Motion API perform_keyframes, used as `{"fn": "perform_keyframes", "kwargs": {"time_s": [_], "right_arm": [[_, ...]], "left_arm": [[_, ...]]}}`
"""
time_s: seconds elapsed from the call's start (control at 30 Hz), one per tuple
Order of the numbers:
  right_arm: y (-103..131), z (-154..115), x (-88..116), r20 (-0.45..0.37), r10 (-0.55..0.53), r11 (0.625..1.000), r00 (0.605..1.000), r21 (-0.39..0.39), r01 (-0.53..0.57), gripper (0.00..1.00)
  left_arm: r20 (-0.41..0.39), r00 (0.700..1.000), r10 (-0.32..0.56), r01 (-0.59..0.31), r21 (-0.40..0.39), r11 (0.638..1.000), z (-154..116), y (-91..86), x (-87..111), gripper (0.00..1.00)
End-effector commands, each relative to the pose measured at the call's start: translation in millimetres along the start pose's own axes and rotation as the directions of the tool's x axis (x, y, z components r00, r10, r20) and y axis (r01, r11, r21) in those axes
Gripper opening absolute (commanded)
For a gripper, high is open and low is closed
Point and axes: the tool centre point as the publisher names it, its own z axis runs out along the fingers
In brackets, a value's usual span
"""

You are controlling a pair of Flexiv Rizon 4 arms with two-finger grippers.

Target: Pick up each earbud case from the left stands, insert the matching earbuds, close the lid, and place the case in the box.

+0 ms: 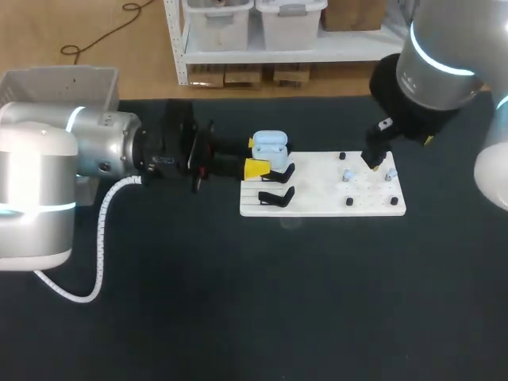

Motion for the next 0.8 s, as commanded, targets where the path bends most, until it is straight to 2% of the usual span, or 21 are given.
{"fn": "perform_keyframes", "kwargs": {"time_s": [0.03, 0.6, 0.73, 0.8], "right_arm": [[-7, 13, -8, -0.036, -0.014, 1.0, 0.999, -0.006, 0.014, 1.0], [-25, 64, -14, -0.145, -0.024, 0.999, 0.989, -0.03, 0.02, 1.0], [-27, 75, -12, -0.164, -0.023, 0.999, 0.986, -0.045, 0.016, 0.91], [-28, 78, -12, -0.17, -0.019, 0.998, 0.985, -0.06, 0.009, 0.75]], "left_arm": [[0.0, 1.0, 0.001, -0.001, 0.0, 1.0, 0, -0.1, 0.4, 0.0], [0.0, 1.0, 0.001, -0.001, 0.0, 1.0, 0, -0.1, 0.4, 0.0], [0.0, 1.0, 0.001, -0.001, 0.0, 1.0, 0, -0.1, 0.4, 0.0], [0.0, 1.0, 0.001, -0.001, 0.0, 1.0, 0, -0.1, 0.4, 0.0]]}}
